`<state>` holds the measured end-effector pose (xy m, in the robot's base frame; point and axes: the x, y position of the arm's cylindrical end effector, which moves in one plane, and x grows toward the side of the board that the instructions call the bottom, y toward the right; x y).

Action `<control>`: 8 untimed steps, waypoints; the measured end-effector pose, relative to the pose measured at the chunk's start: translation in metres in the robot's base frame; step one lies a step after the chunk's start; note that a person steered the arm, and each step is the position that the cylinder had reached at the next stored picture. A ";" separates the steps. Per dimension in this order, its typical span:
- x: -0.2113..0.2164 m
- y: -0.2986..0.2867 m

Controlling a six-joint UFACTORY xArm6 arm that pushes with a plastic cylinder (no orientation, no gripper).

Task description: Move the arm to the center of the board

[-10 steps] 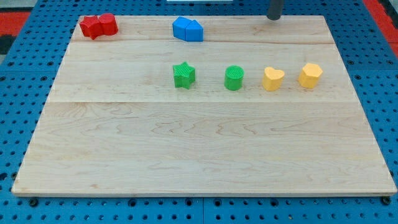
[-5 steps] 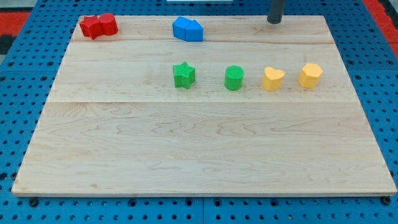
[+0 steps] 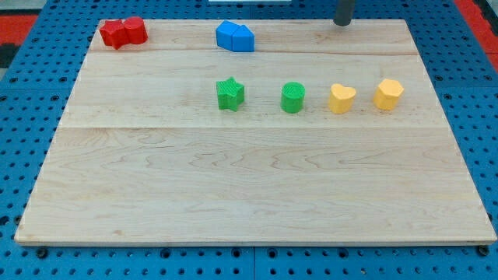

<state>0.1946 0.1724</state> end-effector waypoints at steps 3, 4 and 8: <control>-0.003 -0.034; -0.002 -0.051; -0.002 -0.133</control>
